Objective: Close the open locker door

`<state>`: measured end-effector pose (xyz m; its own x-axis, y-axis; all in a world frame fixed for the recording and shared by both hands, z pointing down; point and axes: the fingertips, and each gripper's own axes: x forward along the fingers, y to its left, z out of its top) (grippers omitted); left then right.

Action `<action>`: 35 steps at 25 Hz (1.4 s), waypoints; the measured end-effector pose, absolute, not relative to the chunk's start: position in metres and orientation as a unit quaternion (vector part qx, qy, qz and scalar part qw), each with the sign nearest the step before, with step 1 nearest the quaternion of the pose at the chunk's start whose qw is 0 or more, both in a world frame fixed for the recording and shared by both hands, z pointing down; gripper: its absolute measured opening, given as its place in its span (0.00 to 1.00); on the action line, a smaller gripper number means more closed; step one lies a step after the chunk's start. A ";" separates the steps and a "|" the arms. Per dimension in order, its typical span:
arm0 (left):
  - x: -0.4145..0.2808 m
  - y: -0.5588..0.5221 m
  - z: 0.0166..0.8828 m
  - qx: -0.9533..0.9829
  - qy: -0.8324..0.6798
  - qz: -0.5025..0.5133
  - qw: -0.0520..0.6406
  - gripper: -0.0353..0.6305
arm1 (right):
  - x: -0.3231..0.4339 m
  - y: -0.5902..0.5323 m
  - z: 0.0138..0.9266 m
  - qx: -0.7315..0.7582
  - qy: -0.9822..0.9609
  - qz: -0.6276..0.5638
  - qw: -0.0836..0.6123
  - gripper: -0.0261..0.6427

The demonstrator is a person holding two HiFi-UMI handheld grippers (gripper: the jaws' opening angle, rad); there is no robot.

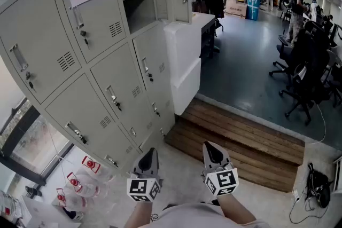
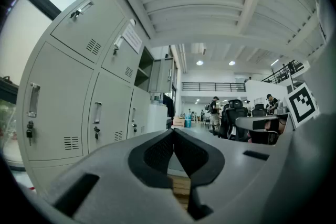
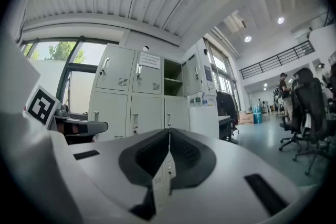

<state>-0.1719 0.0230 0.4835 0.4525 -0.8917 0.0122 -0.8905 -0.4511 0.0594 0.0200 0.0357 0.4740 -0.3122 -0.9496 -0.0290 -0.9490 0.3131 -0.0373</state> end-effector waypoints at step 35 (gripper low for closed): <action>-0.088 0.009 0.485 0.834 -0.551 0.007 0.017 0.07 | 0.112 0.008 0.492 -0.554 0.830 -0.050 0.047 0.06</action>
